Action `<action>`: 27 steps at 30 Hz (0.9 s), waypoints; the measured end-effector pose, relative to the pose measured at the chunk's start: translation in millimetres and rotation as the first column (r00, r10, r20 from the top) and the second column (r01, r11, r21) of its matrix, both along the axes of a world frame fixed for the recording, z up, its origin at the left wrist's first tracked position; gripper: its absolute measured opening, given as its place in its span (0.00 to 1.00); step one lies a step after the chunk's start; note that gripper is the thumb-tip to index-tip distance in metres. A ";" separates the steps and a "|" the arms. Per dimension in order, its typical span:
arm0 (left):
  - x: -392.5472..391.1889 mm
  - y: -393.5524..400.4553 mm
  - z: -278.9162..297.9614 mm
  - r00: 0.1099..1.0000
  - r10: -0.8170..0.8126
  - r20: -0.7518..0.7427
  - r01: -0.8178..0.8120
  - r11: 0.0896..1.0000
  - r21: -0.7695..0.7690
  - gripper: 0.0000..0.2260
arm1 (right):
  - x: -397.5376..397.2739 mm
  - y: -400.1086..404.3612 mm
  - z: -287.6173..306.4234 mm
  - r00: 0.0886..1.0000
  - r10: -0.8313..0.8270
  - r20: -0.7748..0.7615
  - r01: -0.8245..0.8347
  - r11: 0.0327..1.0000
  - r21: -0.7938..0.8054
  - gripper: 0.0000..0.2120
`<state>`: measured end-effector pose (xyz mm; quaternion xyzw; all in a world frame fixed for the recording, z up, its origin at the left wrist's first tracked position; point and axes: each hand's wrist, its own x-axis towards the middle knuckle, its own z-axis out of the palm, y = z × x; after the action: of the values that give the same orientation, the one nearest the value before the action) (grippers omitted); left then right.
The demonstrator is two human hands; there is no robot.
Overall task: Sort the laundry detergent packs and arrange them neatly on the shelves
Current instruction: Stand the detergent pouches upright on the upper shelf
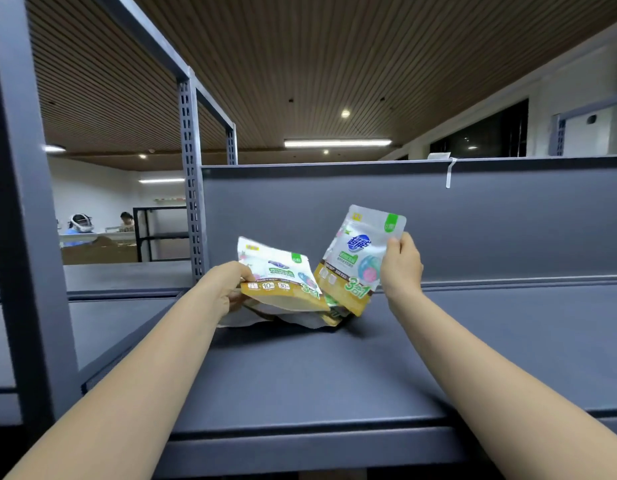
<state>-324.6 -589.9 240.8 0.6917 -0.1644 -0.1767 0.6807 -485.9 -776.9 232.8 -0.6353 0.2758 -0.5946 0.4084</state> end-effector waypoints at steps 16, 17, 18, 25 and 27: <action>-74.9 40.5 -52.0 0.946 0.207 0.251 -0.179 0.975 -0.128 0.06 | -78.0 53.3 -30.9 0.989 -0.055 0.140 0.068 0.993 -0.091 0.04; -81.4 41.8 -53.6 0.955 0.188 0.227 -0.161 0.978 -0.133 0.05 | -81.5 54.8 -34.5 0.994 -0.018 0.110 0.025 0.998 -0.064 0.06; -86.9 43.0 -55.0 0.963 0.183 0.196 -0.157 0.978 -0.141 0.05 | -84.1 55.4 -37.9 0.997 0.016 0.073 -0.014 1.000 -0.028 0.08; -111.2 48.6 -65.9 0.911 0.370 0.181 -0.326 0.916 -0.234 0.10 | -101.8 61.5 -46.0 0.989 0.070 -0.133 -0.052 0.990 0.131 0.13; -117.5 53.0 -68.8 0.889 0.437 0.139 -0.385 0.876 -0.291 0.11 | -107.9 68.9 -50.3 0.995 -0.006 -0.102 0.018 0.993 0.119 0.15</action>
<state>-442.1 -537.0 172.0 0.6314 -0.1020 0.0660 0.7659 -593.8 -708.0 182.5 -0.6373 0.3350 -0.5465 0.4278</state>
